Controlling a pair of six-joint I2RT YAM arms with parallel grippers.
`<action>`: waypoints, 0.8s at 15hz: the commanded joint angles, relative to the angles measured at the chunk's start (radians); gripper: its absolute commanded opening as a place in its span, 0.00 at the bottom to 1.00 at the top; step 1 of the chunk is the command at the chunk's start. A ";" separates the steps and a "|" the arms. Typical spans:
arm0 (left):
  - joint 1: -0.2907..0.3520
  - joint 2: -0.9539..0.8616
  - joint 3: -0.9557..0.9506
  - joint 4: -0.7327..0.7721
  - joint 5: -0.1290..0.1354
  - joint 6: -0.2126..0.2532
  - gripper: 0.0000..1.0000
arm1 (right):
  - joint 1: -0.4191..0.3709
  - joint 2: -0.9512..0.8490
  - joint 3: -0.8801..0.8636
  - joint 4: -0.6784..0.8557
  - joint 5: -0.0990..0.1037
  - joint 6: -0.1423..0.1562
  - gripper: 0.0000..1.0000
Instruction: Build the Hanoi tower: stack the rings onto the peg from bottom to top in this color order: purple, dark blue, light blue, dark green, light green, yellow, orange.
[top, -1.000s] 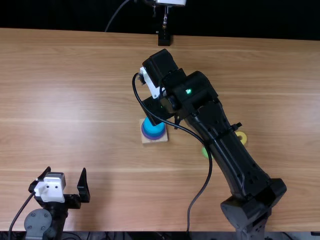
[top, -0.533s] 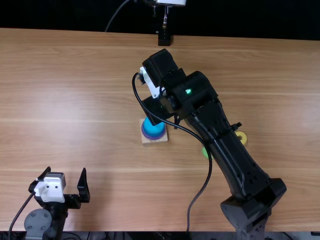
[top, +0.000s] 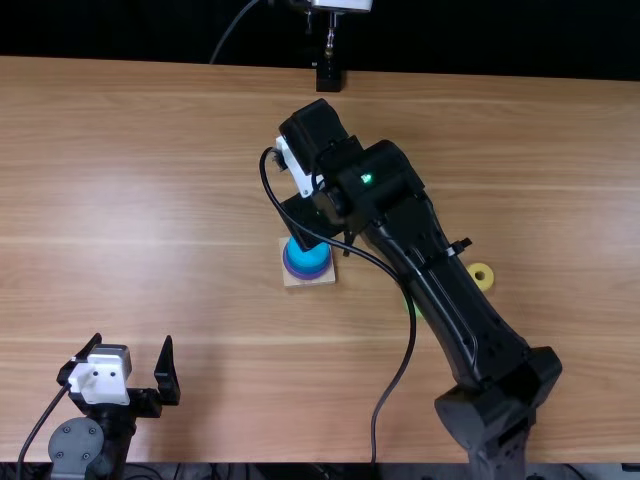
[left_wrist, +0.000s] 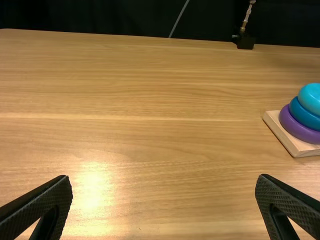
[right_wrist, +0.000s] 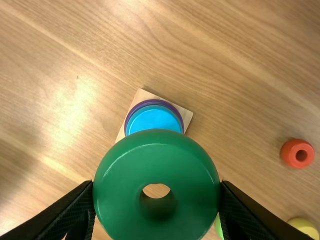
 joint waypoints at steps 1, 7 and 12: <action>0.005 -0.012 -0.105 -0.079 0.015 0.016 1.00 | 0.001 0.016 0.021 0.001 0.001 0.003 0.00; 0.005 -0.012 -0.105 -0.079 0.015 0.014 1.00 | 0.006 0.050 0.010 -0.003 0.001 0.003 0.00; 0.005 -0.012 -0.105 -0.079 0.015 0.014 1.00 | 0.018 0.082 -0.015 -0.005 0.001 0.004 0.00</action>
